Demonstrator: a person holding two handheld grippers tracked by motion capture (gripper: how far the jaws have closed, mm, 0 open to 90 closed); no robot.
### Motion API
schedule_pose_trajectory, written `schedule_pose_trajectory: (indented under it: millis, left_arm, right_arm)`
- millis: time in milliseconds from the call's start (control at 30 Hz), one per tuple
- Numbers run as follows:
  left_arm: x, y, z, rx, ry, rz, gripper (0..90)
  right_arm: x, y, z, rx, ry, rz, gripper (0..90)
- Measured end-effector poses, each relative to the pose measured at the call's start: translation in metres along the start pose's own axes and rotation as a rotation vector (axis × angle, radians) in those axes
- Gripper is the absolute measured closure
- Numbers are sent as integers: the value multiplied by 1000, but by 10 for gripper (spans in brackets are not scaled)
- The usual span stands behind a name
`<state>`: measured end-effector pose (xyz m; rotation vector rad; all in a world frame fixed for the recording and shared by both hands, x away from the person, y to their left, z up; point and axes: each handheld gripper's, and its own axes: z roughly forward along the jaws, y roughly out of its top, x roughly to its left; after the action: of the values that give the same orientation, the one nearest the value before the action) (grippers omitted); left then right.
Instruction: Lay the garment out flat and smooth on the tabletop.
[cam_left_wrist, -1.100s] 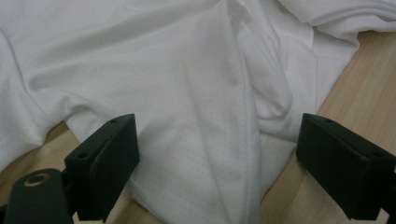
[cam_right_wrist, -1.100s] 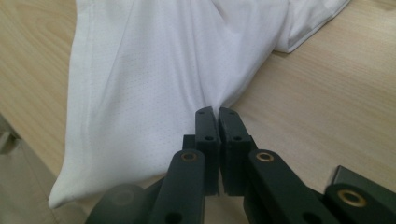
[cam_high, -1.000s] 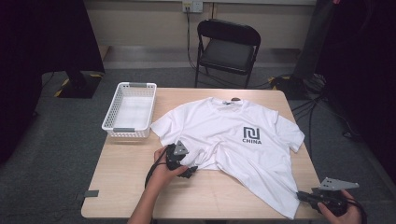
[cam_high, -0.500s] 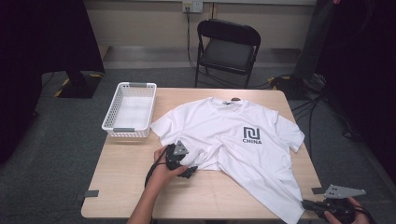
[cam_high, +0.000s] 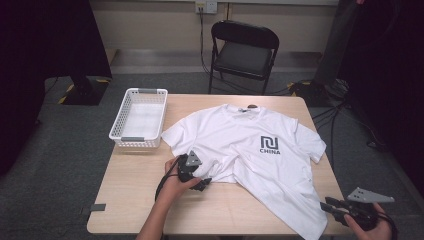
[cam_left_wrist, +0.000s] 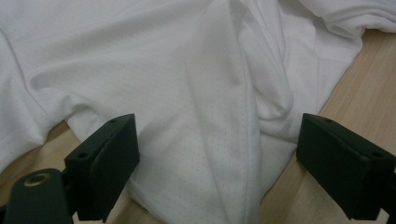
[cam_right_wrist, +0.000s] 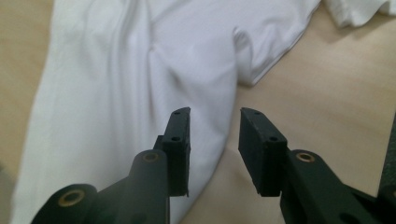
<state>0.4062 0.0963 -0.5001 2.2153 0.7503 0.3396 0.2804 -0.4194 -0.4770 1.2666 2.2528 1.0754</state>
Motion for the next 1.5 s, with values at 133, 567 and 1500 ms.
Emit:
schedule_pose_trajectory:
  millis: [133,567,1500]
  left_arm:
    - [0,0,0,0,0,0,126]
    - [-3,-5,-6,3,-11,21,132]
    - [-3,-17,-18,-2,5,10,127]
  right_arm:
    - [-4,8,22,3,-34,4,661]
    - [1,3,24,52,11,-9,889]
    - [63,36,25,3,179,-202,545]
